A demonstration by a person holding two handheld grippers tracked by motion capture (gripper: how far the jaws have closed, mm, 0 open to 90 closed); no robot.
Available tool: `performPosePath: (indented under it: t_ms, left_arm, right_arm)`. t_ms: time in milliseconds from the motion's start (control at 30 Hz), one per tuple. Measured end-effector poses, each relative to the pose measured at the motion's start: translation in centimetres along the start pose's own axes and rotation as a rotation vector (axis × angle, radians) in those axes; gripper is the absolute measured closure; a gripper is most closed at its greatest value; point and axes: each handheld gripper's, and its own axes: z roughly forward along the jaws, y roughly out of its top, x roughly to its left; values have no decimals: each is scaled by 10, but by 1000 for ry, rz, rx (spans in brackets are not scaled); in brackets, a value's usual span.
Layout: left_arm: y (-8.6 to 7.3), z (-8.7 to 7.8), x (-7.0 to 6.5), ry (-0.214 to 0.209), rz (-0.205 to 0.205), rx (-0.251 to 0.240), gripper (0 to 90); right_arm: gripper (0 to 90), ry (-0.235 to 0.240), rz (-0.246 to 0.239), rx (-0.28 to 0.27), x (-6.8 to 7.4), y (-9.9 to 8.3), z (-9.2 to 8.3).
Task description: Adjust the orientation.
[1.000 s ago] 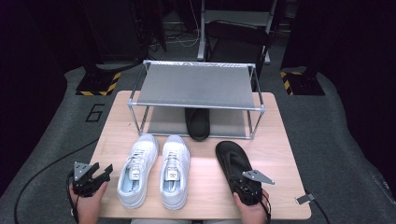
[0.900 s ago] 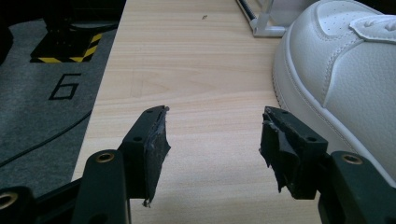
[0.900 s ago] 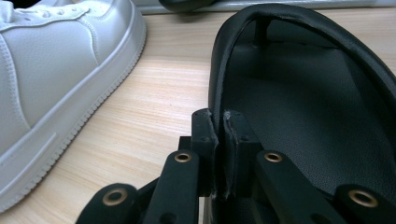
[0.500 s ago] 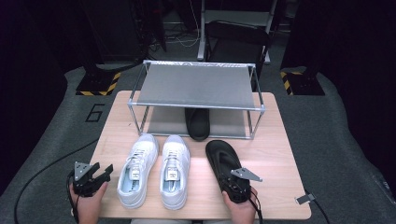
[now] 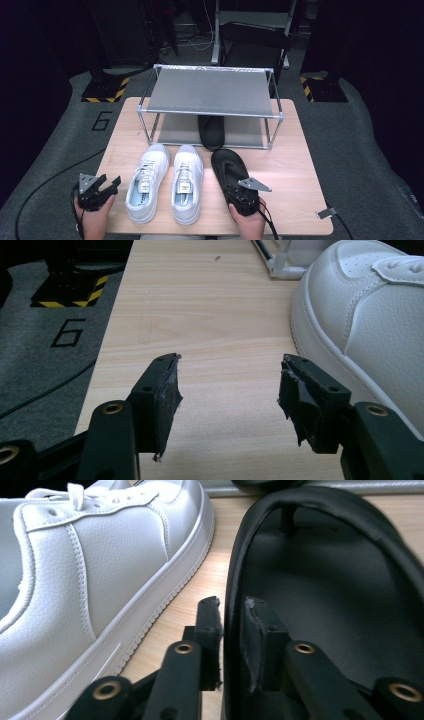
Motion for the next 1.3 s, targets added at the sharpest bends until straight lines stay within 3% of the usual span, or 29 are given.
performPosePath:
  t_ms: [233,500,700,967,1067,1133,1233,1300]
  left_arm:
    - [0,0,0,3,2,-4,404]
    - [0,0,-1,2,3,-3,404]
    - [0,1,-1,7,6,-14,404]
    - [0,1,-1,4,11,-6,404]
    - [0,1,0,3,13,-6,404]
    - [0,1,-1,4,12,-6,404]
    - [0,1,-1,2,4,1,404]
    - [0,1,-1,2,6,-1,404]
  right_arm:
    - [654,-35,-45,-35,-13,5,-23]
    - [575,-102,-43,-56,-39,4,-44]
    - [544,-123,-58,-11,-55,-1,-43]
    - [531,-94,20,-2,-65,-6,-35]
    - [541,-81,47,-4,-68,-7,-35]
    - [612,-77,61,1,-72,-8,-34]
    - [727,-60,35,4,-70,-10,-34]
    - [752,-79,7,1,-66,-10,-34]
